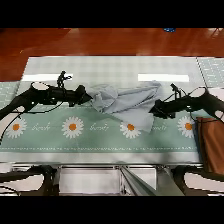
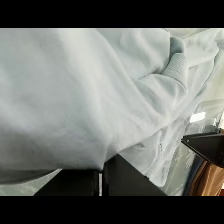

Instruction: Fold the shirts.

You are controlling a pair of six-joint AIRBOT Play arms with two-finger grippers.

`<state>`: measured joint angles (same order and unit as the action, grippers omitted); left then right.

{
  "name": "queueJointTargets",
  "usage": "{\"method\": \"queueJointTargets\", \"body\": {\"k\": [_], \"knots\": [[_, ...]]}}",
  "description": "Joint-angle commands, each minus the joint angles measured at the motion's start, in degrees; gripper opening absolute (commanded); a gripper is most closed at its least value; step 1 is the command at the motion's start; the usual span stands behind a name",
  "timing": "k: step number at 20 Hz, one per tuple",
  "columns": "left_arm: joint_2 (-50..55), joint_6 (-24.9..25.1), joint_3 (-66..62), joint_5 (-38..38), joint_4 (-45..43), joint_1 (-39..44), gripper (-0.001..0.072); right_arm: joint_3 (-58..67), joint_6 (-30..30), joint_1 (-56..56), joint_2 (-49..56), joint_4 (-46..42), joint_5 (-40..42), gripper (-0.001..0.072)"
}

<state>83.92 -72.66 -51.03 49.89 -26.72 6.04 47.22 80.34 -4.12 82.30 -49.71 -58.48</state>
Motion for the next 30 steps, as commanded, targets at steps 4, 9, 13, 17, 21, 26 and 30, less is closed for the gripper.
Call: {"method": "queueJointTargets", "body": {"k": [4, 9, 13, 17, 21, 26, 30], "knots": [[-0.24, 0.00, -4.50, -0.74, 1.73, -1.88, 0.0022, 6.69, -6.32, 5.40, 3.17, 6.88, 1.14, 0.0017], [-4.61, -0.94, -22.21, 4.28, 2.64, -8.63, 0.0022, 28.92, -5.66, 1.81, -2.58, 7.04, -5.66, 0.0017], [-10.69, -4.17, -38.14, 4.68, 2.75, -15.93, 0.0022, 51.84, -4.66, -3.45, -7.54, 5.22, -8.87, 0.0016], [-19.82, -4.11, -48.61, 4.74, 2.71, -23.67, 0.0021, 62.34, -4.55, -8.13, -17.33, 2.16, -10.23, 0.0017], [-31.82, -2.99, -50.16, 5.05, 2.29, -32.33, 0.0021, 62.38, -4.04, -10.10, -30.51, -6.43, -13.68, 0.0017], [-45.86, -2.82, -50.14, 11.37, -5.11, -39.78, 0.0022, 62.38, -2.14, -10.10, -41.59, -12.63, -20.15, 0.0017], [-52.48, -3.02, -50.03, 18.58, -12.02, -39.95, 0.0021, 59.56, 0.55, -10.10, -45.03, -14.84, -26.53, 0.0017]]}}
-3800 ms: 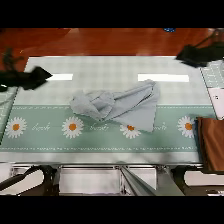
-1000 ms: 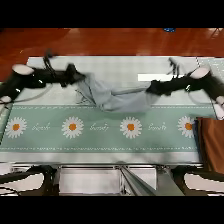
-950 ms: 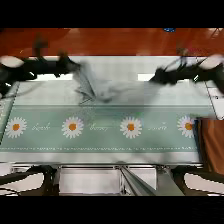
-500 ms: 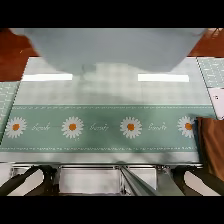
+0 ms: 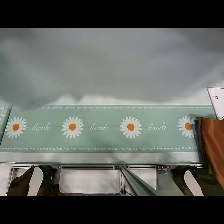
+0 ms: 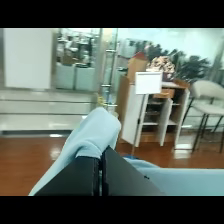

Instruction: Fold the shirts.

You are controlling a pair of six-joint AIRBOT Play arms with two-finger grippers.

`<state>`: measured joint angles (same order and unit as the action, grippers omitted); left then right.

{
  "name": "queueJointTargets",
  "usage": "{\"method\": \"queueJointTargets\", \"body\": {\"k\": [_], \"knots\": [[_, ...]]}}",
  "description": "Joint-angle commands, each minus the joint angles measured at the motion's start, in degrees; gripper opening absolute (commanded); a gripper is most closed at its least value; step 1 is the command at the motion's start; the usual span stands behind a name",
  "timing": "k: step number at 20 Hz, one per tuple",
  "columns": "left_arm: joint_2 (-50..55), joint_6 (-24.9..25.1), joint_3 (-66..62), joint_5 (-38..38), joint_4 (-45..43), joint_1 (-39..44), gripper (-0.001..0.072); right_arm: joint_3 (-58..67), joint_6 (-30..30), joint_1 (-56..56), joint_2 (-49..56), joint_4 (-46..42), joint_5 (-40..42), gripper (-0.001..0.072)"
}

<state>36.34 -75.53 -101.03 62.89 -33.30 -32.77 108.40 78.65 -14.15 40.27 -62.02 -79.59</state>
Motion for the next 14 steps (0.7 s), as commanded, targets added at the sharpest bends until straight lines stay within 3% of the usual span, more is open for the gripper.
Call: {"method": "queueJointTargets", "body": {"k": [1, 6, 8, 11, 14], "knots": [[-5.27, -0.20, 0.63, 7.48, -5.73, -1.11, 0.0022, -3.63, 2.78, -0.07, -2.99, -2.03, -6.88, 0.0017], [-4.96, -0.70, 18.60, 9.22, -4.72, -1.11, 0.0022, -23.19, 0.87, -0.02, -2.91, 5.88, -3.69, 0.0017], [-3.28, 2.10, 30.60, 8.13, 0.15, -0.70, 0.0022, -32.52, -0.55, -0.02, -1.90, 9.38, 0.31, 0.0017], [3.43, 6.27, 45.48, -1.49, 3.74, 6.51, 0.0022, -41.86, -3.63, -0.02, 4.33, 12.52, 6.14, 0.0017], [17.66, 9.09, 47.87, -13.88, 3.76, 17.22, 0.0022, -42.45, -5.86, -0.02, 16.11, 13.18, 12.15, 0.0017]]}}
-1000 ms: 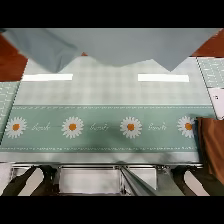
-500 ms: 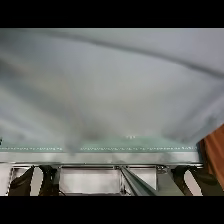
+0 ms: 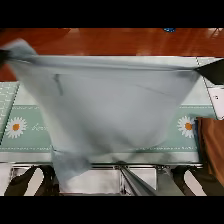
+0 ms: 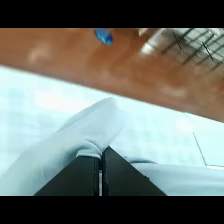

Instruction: Fold the shirts.

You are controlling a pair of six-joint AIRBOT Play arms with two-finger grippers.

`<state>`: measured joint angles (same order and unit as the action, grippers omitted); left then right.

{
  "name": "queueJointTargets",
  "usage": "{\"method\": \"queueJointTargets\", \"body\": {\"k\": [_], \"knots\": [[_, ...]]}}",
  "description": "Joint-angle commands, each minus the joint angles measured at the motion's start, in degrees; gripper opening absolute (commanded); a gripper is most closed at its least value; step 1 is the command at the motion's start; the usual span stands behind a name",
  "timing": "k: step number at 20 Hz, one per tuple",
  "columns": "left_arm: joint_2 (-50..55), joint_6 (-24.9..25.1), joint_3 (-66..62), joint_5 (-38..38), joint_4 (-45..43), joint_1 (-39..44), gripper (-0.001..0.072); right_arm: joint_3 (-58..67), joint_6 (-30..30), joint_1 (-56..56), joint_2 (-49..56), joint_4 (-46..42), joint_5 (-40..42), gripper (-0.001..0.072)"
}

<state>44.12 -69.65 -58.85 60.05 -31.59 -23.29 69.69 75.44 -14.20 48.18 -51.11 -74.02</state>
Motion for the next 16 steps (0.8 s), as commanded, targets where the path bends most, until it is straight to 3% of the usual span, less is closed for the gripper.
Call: {"method": "queueJointTargets", "body": {"k": [1, 3, 6, 11, 12, 13, 14, 16], "knots": [[15.30, 3.21, 3.96, -14.71, 2.05, 10.49, 0.0022, -3.19, -2.89, 0.02, 12.70, 2.95, 9.22, 0.0017], [27.17, 3.17, -2.78, -18.45, 2.08, 14.58, 0.0022, -0.15, -4.26, 0.02, 21.90, 6.64, 12.11, 0.0017], [43.25, 1.18, -16.65, -17.70, 2.08, 18.49, 0.0022, 7.63, -5.01, 0.02, 35.36, 12.33, 14.19, 0.0017], [56.96, -3.15, -31.74, -16.35, 2.08, 21.53, 0.0023, 20.81, -2.56, 0.02, 52.54, 21.40, 14.86, 0.0036], [57.61, -3.28, -32.46, -15.89, 2.05, 21.57, 0.0076, 21.90, -2.05, 0.02, 54.27, 22.71, 16.02, 0.0189], [57.64, -3.32, -32.46, -15.67, 2.03, 21.38, 0.0316, 22.23, -1.84, 0.00, 55.30, 24.39, 17.35, 0.0415], [57.46, -3.54, -32.63, -13.62, 2.03, 20.50, 0.0508, 22.23, -1.86, -0.48, 55.45, 25.09, 18.27, 0.0422], [57.16, -3.80, -34.51, -4.33, -0.85, 16.33, 0.0511, 22.38, -1.81, -2.97, 54.40, 25.03, 16.17, 0.0421]]}}
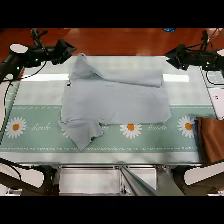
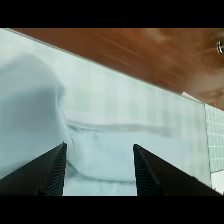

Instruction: Fold the shirts.

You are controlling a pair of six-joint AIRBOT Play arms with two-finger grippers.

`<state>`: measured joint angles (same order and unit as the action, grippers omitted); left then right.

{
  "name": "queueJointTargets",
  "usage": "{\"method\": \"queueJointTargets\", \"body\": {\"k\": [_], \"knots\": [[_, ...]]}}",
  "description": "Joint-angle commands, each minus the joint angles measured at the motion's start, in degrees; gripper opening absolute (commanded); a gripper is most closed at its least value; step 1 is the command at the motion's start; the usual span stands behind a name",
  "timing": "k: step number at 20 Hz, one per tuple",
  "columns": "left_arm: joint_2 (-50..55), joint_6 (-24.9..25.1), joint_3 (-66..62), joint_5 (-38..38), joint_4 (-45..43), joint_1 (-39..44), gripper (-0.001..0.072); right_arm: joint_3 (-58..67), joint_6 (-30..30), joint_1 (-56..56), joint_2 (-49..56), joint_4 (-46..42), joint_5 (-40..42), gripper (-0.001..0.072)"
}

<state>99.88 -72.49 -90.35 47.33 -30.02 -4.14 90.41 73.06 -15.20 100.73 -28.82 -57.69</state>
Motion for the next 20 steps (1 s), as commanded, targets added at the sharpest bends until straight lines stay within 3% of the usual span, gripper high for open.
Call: {"method": "queueJointTargets", "body": {"k": [1, 2, 4, 6, 8, 10, 12, 16, 18, 20], "knots": [[1.18, -4.15, -4.13, 14.86, -5.51, -6.08, 0.0510, 1.66, 0.61, -3.98, 1.03, 2.62, -2.82, 0.0420], [0.70, -7.65, -4.48, 20.65, -9.05, -9.35, 0.0510, 1.66, 1.27, -6.69, -0.02, 2.27, -6.73, 0.0419], [-0.76, -9.27, -4.24, 32.63, -15.63, -15.76, 0.0510, 1.66, 3.34, -12.22, -2.49, -1.57, -15.72, 0.0414], [-4.00, -9.20, -1.18, 39.34, -21.27, -20.17, 0.0510, 1.11, 3.80, -15.80, -6.16, -14.03, -22.80, 0.0414], [-10.38, -8.44, 6.75, 37.75, -25.62, -23.32, 0.0510, -5.11, 6.45, -17.88, -12.66, -27.87, -21.77, 0.0413], [-18.10, -5.31, 17.33, 33.29, -26.12, -27.21, 0.0510, -17.05, 13.42, -19.32, -21.59, -37.40, -13.90, 0.0402], [-24.39, -4.46, 26.86, 29.86, -23.89, -32.24, 0.0510, -29.99, 12.02, -20.52, -30.69, -36.44, -6.64, 0.0402], [-32.59, -0.13, 43.36, 29.14, -16.20, -39.76, 0.0510, -47.93, 3.52, -20.74, -43.52, -24.20, -3.50, 0.0402], [-34.07, -0.57, 47.41, 29.16, -18.05, -40.96, 0.0510, -52.13, 0.15, -20.63, -46.77, -18.12, -4.55, 0.0402], [-33.99, -4.59, 49.29, 29.07, -25.81, -40.83, 0.0509, -53.92, -1.40, -20.63, -48.06, -16.50, -6.47, 0.0402]]}}
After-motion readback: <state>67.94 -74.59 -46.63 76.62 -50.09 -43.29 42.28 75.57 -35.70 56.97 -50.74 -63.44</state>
